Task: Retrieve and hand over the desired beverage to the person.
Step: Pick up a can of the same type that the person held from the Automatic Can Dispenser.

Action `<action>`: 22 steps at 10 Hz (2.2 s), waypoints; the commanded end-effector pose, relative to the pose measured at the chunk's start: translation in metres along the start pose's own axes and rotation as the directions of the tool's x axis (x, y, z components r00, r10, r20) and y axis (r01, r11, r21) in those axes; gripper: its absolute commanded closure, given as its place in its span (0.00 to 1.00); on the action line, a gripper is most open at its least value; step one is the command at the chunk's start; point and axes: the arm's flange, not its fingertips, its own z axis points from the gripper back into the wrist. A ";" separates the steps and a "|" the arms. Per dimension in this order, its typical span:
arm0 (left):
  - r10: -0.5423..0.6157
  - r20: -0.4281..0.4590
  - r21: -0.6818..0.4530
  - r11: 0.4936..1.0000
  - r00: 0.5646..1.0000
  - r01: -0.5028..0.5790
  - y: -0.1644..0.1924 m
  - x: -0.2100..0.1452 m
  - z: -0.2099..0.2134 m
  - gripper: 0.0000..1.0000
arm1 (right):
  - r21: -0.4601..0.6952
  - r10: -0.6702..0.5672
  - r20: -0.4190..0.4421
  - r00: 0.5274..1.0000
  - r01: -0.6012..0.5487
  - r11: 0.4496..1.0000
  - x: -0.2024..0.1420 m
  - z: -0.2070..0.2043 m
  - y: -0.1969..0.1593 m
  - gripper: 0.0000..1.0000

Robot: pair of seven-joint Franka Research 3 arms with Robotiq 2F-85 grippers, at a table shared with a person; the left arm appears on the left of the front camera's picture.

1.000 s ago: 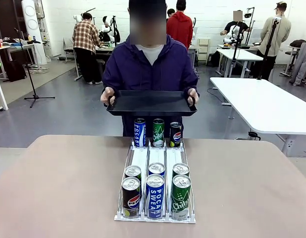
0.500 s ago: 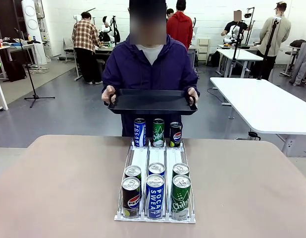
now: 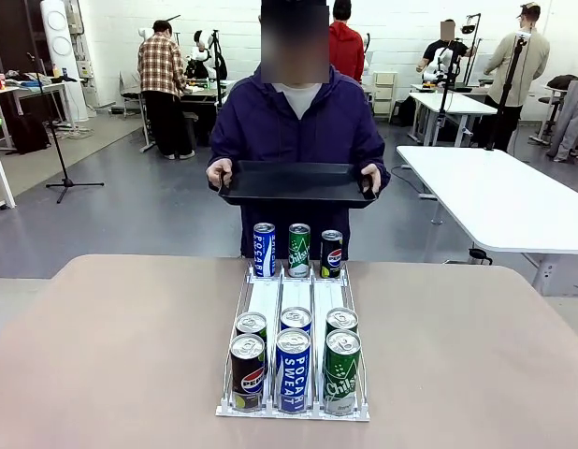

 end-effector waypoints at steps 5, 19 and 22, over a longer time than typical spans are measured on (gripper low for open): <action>0.001 0.014 0.002 1.000 1.000 -0.002 0.000 0.001 0.001 0.00 | 0.004 0.008 -0.004 1.000 -0.008 1.000 0.000 -0.001 0.001 0.00; 0.001 0.014 0.002 1.000 1.000 -0.002 0.000 0.001 0.001 0.00 | 0.004 0.008 -0.004 1.000 -0.008 1.000 0.000 -0.001 0.001 0.00; 0.001 0.014 0.002 1.000 1.000 -0.002 0.000 0.001 0.001 0.00 | 0.004 0.008 -0.004 1.000 -0.008 1.000 0.000 -0.001 0.001 0.00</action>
